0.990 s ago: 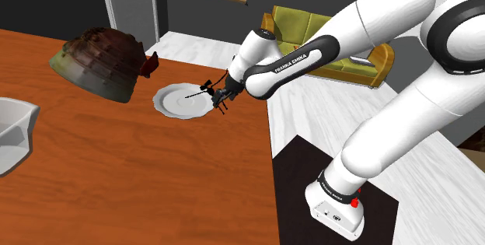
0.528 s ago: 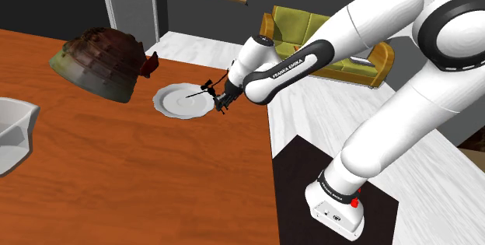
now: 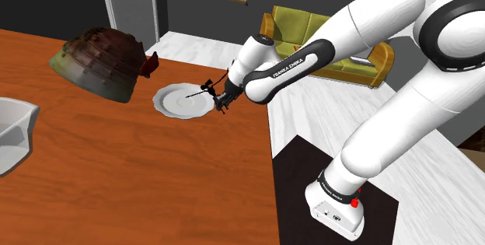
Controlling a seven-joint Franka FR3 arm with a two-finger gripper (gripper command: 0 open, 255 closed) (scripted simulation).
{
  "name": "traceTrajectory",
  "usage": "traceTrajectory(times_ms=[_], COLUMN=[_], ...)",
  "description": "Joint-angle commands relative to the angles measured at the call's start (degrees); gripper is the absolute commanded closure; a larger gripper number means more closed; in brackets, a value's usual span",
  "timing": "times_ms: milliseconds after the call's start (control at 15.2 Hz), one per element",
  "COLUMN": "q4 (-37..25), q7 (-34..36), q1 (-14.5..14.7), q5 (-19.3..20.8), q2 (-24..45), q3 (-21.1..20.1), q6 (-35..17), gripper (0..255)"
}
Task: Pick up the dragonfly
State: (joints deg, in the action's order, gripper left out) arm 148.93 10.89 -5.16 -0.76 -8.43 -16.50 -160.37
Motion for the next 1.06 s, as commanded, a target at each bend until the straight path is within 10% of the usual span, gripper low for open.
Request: traceTrajectory(times_ms=[0,990], q4=[-0.4,-4.7], q7=[-0.5,-2.8], q1=[0.2,1.5], q5=[-0.6,-3.4], q2=[-1.0,-8.5], q3=[0.2,1.7], q6=[1.4,13.1], gripper=[255,255])
